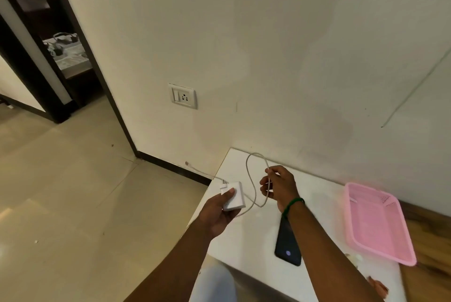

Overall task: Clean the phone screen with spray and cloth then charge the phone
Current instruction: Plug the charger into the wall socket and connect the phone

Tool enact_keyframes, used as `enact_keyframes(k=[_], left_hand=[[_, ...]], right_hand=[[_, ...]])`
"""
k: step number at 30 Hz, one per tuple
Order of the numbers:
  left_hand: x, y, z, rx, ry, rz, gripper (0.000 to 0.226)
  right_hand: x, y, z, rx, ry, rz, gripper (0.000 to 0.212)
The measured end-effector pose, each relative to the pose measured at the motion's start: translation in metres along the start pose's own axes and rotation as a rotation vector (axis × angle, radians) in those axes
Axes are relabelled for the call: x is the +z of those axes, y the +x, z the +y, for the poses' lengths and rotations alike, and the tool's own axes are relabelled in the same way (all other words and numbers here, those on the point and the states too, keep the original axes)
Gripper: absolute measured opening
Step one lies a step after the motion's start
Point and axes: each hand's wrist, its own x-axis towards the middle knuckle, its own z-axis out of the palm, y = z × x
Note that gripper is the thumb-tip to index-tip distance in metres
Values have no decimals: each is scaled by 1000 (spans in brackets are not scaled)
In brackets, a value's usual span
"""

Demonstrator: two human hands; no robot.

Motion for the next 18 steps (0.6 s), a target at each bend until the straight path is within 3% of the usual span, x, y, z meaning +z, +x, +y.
enact_keyframes(k=[9, 18], left_hand=[[32, -35, -16, -99, 145, -173, 49], [46, -62, -31, -107, 644, -366, 42]], right_hand=[[-36, -42, -9, 74, 262, 5, 14], [-64, -68, -12, 135, 552, 31, 13]])
